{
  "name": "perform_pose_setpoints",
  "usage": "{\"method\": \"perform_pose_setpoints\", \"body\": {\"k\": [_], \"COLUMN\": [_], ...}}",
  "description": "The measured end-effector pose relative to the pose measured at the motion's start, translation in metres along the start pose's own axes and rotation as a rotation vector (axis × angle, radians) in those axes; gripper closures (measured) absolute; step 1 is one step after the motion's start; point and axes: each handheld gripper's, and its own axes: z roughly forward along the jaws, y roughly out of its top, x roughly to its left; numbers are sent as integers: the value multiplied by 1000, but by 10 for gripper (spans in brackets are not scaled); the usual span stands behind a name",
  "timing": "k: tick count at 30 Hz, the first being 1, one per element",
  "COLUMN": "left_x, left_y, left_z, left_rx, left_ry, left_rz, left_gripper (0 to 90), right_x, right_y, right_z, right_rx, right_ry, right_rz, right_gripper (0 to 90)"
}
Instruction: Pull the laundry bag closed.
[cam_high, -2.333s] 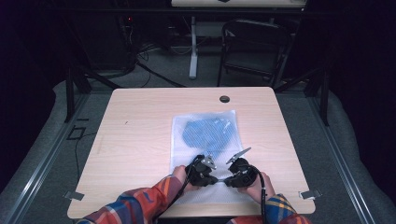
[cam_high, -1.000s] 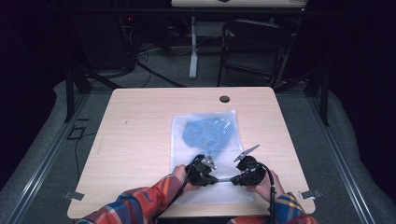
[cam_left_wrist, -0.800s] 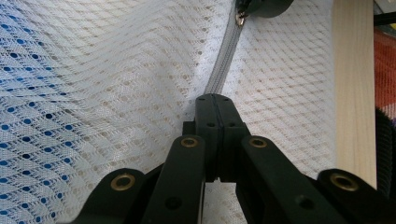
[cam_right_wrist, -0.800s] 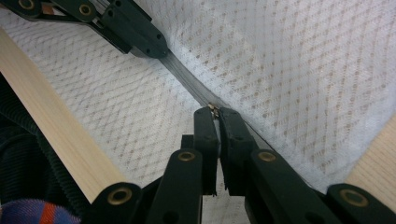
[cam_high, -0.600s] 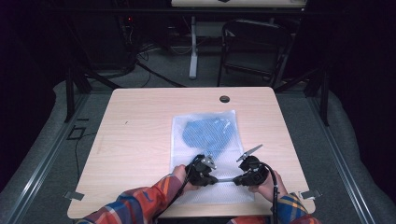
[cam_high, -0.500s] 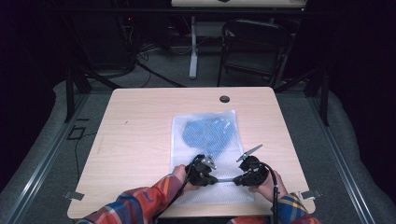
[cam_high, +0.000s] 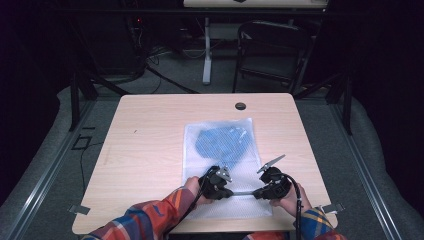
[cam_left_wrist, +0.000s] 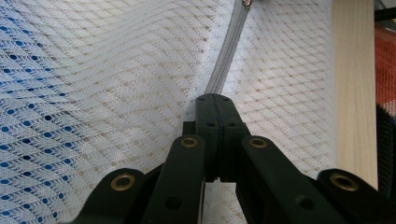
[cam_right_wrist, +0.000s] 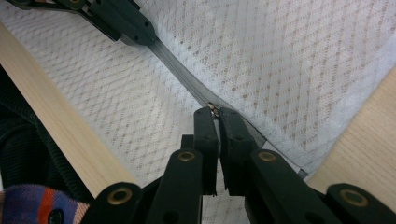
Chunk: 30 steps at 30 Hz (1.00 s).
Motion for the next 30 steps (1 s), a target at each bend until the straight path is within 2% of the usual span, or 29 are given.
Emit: {"method": "perform_pose_setpoints", "body": {"k": [4,5,8,9,10,11,12,13,15,16,18,24,30], "left_x": [0,0,0,0,0,0,0,0,0,0,0,0,1], "left_y": [0,0,0,0,0,0,0,0,0,0,0,0,0], "left_z": [0,0,0,0,0,0,0,0,0,0,0,0,0], "left_rx": [0,0,0,0,0,0,-4,-4,-5,-6,-6,-4,-7], "left_ry": [0,-1,0,-1,-1,-1,-3,-3,-5,-4,-4,-3,-5], "left_rz": [0,-1,-1,-1,-1,-1,-1,-2,-2,-2,-1,0,0], "left_gripper": [900,900,900,900,900,900,900,900,900,900,900,900,900], "right_x": [-2,-4,-4,-6,-4,-4,-4,-5,-6,-6,-8,-10,-11], "right_y": [-1,-2,-4,-4,-5,-5,-6,-5,-6,-7,-8,-11,-12], "right_z": [-2,-3,-4,-6,-4,-5,-4,-6,-8,-7,-9,-10,-11], "right_rx": [1,21,-3,18,-10,2,-10,3,19,-5,18,5,17], "right_ry": [-4,-19,2,-19,-6,-14,-19,-9,-21,-25,-40,-37,-52], "right_rz": [2,-16,15,-6,15,10,17,15,8,24,14,35,27], "right_gripper": [869,869,869,869,869,869,869,869,869,869,869,869,869]}}
